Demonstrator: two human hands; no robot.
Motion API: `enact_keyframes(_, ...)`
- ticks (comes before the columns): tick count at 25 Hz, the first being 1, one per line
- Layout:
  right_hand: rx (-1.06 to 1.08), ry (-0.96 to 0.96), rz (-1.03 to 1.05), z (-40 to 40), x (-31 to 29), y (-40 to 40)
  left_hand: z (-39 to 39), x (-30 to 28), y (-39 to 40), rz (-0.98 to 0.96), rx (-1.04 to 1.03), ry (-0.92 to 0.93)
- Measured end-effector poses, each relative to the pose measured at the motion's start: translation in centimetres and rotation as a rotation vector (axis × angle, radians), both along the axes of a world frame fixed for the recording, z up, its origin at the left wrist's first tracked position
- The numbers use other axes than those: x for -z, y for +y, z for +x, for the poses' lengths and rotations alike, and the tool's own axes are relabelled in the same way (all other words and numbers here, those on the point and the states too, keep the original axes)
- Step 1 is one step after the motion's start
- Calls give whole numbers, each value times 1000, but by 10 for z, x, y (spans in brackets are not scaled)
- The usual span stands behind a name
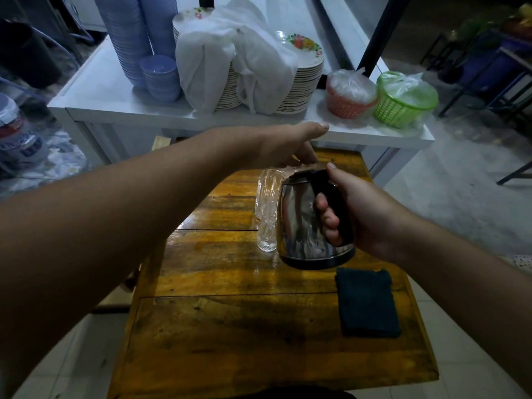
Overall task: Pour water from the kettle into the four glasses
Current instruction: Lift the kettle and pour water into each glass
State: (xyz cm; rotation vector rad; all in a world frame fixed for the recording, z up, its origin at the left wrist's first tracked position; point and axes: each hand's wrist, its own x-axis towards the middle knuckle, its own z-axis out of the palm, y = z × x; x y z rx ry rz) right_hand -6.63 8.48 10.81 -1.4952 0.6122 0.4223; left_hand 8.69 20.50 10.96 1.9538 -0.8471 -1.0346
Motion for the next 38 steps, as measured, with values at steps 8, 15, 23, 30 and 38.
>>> enact_keyframes(8, 49, 16, 39, 5, -1, 4, 1, 0, -1, 12, 29, -12)
enact_keyframes(15, 84, 33, 32, 4, -5, 8, 6, 8, -2, -17, 10, -30)
enact_keyframes(23, 100, 27, 18, 7, -9, 14, 10, 13, 0, -24, 12, -50)
enact_keyframes(30, 105, 36, -4, 6, -14, 17, 8, 9, 0, -24, 25, -69)
enact_keyframes(38, 106, 29, -20, 5, -20, 19, 12, 13, -1, -43, 27, -64)
